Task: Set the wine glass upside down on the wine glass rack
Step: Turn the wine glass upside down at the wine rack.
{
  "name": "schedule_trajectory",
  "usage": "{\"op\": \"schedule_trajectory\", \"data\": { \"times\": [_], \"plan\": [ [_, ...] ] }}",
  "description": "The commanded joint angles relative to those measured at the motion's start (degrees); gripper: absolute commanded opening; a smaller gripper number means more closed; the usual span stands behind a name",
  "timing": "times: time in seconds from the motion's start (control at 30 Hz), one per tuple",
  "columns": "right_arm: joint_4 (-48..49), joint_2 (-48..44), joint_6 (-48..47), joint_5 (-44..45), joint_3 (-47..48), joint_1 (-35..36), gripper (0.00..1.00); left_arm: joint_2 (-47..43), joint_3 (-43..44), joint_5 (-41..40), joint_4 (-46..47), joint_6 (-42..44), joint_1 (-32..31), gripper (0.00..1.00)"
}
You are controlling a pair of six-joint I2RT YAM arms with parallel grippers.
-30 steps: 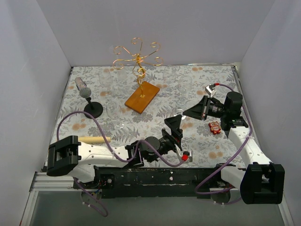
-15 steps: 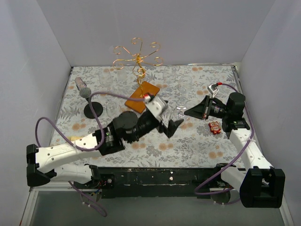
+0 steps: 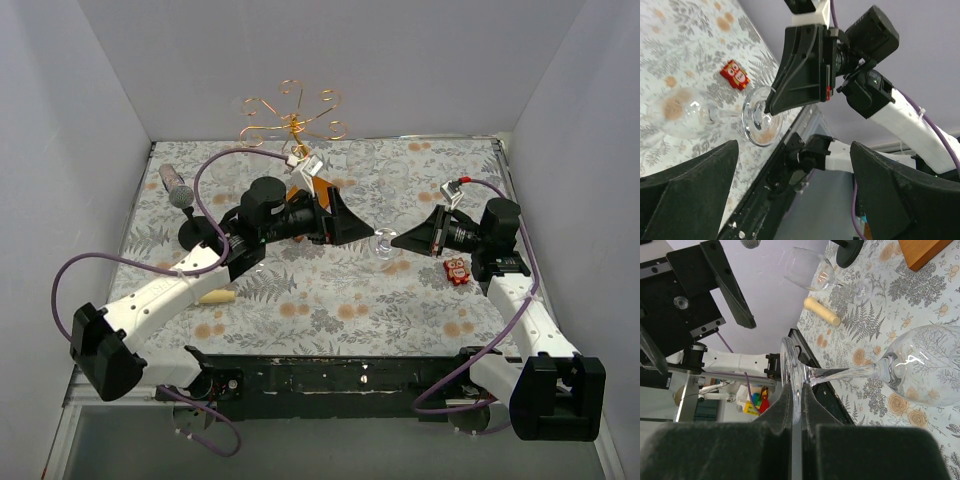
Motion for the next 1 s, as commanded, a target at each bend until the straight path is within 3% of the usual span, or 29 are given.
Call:
{"op": "schedule_trajectory", "data": {
  "times": [0.0,0.17,0.43,0.77,0.97],
  "plan": [
    [3.4,0.1,-0.4,-1.9,0.7,-0.2,0.01,1.5,-1.1,6.4,1.9,-5.9,0.1,0.90],
    [4.3,0.5,0.3,-2.4,0.9,-0.2,0.01,5.0,-3.0,7.1,3.9,-8.3,0.0,0.77],
    [5.2,0.4,1.2,-2.8,0.4,-0.2,0.01,8.7,-2.9,4.6,6.2,-8.1,-1.9,0.66],
    [5.9,0.3,2.0,-3.3,0.2,-0.1,0.01,13.6,-0.2,2.0,6.7,-7.7,-4.0,0.39],
    [6.0,0.1,2.0,-3.4,0.0,-0.1,0.01,12.7,0.0,-1.3,6.6,-7.7,-4.0,0.35]
  ]
}}
